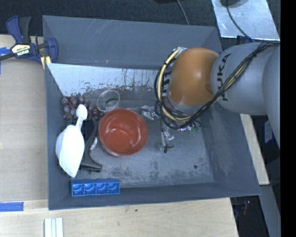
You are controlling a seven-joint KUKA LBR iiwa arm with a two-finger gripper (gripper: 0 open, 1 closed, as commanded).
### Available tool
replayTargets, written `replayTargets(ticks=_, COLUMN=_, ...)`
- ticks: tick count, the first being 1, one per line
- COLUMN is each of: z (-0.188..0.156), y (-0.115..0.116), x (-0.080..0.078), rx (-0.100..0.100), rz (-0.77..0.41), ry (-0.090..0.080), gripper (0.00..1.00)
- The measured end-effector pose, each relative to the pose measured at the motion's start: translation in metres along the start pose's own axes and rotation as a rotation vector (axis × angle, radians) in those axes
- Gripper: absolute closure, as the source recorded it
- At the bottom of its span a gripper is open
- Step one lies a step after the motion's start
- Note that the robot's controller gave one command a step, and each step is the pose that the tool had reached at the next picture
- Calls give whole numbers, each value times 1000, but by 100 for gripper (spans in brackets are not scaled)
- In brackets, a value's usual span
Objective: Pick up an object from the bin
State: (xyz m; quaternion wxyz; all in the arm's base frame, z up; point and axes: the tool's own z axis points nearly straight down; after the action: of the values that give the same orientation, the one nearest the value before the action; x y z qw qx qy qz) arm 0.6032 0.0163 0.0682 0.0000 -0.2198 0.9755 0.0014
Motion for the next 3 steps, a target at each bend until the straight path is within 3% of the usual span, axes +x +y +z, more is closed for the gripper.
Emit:
replayTargets(ticks=1, z=-77, y=36, x=-9, rx=6, rz=221, ry=-9, gripper=0)
replayTargets(ticks=2, z=-32, y=76, x=-26, rx=2, rz=-556, ry=0, gripper=0)
replayTargets(ticks=3, z=-7, y=104, x=-43, rx=12, rz=-23, ry=-6, gripper=0)
